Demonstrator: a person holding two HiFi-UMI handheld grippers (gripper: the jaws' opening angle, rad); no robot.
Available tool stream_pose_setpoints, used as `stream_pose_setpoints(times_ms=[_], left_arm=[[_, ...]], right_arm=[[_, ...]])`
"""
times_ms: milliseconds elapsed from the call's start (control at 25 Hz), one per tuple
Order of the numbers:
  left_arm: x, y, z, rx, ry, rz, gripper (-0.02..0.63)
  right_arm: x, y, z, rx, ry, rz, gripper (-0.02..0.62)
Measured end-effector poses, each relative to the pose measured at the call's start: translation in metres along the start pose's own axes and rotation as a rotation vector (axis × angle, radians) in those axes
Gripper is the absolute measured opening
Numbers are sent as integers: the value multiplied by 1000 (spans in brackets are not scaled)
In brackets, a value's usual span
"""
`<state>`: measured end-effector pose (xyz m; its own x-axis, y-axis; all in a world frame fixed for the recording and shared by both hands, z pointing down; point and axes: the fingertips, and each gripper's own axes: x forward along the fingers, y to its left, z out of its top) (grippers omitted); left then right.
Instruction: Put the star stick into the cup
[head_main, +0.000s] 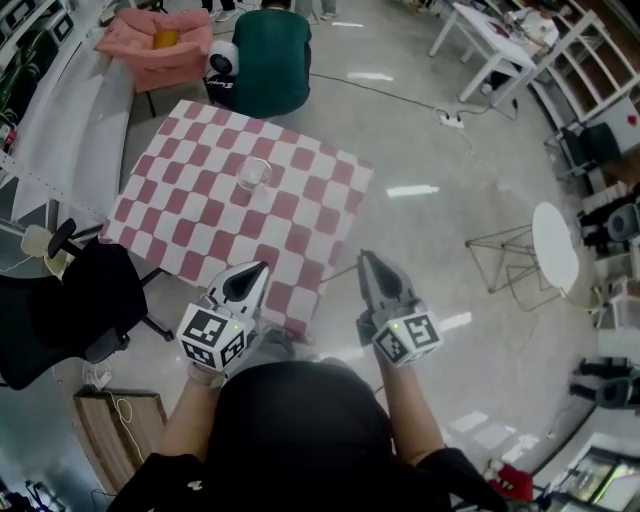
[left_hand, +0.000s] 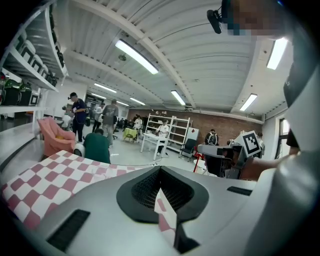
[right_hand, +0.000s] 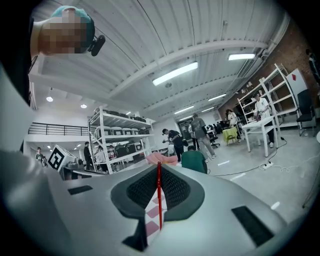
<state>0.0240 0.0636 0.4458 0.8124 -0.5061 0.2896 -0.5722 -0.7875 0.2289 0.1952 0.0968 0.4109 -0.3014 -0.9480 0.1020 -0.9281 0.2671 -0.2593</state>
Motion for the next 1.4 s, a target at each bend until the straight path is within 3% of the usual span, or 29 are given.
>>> stream_pose_setpoints(times_ms=[280,600,920,1400], left_arm=[[4,65,12,-26,-1,2,41],[0,102,14,-59,-9,60,41],[4,122,18,-74,-10,205,41],[4,142,17,-118,20,431,43]], right_arm=[[75,11,5,-58,30,18,28],[131,28,25,-89,-9,105,28],[183,16,22,-104,69,232,26],[283,18,56,-109,37,479,28]])
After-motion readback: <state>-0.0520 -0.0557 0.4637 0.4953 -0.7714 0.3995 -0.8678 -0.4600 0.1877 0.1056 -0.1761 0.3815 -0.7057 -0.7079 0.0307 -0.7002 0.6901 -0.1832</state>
